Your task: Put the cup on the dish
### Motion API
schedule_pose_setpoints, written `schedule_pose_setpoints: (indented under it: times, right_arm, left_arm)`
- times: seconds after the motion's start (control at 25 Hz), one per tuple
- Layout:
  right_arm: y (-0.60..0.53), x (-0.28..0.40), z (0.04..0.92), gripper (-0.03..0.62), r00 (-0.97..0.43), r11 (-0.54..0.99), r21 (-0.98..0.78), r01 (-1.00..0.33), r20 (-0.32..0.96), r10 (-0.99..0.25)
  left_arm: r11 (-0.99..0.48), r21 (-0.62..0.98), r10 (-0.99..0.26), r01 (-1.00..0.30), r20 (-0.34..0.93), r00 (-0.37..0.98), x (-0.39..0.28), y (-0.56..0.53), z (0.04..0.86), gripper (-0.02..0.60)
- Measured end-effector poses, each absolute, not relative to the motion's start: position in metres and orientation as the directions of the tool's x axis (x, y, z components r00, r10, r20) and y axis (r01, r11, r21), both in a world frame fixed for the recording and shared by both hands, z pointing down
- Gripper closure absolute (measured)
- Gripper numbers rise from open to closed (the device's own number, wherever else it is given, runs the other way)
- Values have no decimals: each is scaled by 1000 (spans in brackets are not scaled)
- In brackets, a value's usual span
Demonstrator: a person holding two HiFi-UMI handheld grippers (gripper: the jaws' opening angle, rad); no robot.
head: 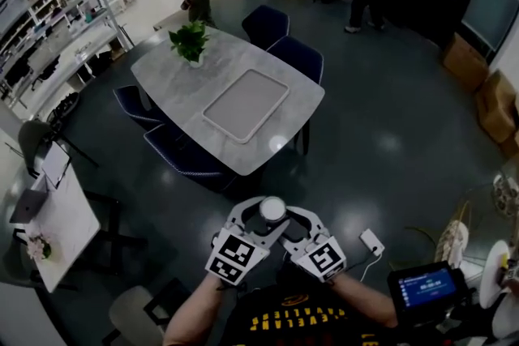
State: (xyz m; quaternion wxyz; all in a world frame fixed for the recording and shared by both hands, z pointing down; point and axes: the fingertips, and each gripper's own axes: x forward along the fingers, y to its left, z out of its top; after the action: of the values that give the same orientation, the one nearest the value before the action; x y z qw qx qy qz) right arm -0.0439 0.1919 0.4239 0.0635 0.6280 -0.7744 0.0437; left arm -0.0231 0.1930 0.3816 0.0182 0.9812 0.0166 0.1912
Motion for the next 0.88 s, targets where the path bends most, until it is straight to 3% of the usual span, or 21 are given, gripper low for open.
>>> schedule_pose_setpoints:
  times: [0.88]
  right_arm:
    - [150, 29, 422, 381, -370, 376, 23, -926, 132, -920]
  left_arm:
    - [-987, 14, -145, -162, 378, 915, 48, 148, 379, 316]
